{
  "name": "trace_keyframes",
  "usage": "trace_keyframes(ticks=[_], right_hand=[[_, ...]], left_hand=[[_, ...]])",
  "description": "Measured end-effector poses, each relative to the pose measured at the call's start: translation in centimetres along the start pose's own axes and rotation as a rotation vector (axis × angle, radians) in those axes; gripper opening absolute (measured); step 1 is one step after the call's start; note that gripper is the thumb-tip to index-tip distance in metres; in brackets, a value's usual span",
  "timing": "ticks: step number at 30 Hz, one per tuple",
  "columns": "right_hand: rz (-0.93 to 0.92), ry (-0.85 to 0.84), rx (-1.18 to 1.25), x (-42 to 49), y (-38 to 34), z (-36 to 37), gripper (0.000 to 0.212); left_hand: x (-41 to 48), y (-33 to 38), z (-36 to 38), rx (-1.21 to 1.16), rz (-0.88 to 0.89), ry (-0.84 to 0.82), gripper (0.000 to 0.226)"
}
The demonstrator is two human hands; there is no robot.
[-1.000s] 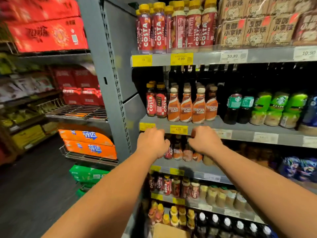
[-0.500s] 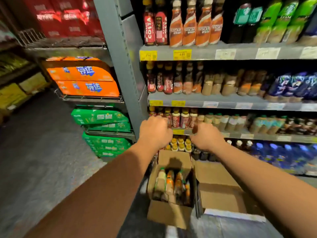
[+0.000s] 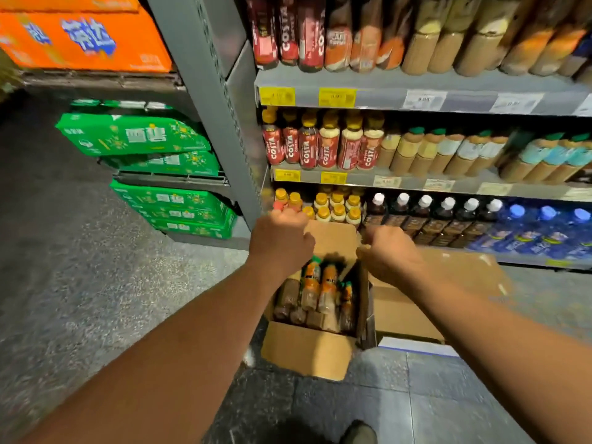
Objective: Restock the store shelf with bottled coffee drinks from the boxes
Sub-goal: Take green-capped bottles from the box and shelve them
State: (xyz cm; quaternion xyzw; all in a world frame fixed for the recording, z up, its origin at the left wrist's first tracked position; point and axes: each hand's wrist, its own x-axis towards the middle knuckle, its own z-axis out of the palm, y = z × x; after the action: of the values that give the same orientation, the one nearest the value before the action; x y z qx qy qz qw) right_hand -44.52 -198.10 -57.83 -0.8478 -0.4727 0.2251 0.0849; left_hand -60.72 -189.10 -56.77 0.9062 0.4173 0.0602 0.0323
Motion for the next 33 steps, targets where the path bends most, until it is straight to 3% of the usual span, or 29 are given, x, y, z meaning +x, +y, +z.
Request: trace_keyframes(ticks=[7,17,22,27,33], right_hand=[[0.004,-0.116,0.073,3.1,1.5,9.8,0.014],[0.19,-0.077,0.12,9.7,3.9,22.0,0.026],[0.236,-0.051,0.154,11.9,5.4,27.7,0.041],[0.315,-0.059,0.143,13.2,7.5,32.4,0.053],[0.401,-0.034,0.218,14.5,8.8,35.2,0.051]], left_hand=[[0.9,-2.9,8.8,-0.122,-0.042,-0.065,0.023],[2.9,-5.9,24.3,-0.243,-0.014,-0.113,0.02],[3.2,-5.7,31.7,-0.206,-0.025,-0.212,0.03],[2.6,-4.7,37.2,-0.187,-0.051,-0.376,0.057],[2.7,-3.4,40.0,-0.17,-0.123,-0.46,0.066]])
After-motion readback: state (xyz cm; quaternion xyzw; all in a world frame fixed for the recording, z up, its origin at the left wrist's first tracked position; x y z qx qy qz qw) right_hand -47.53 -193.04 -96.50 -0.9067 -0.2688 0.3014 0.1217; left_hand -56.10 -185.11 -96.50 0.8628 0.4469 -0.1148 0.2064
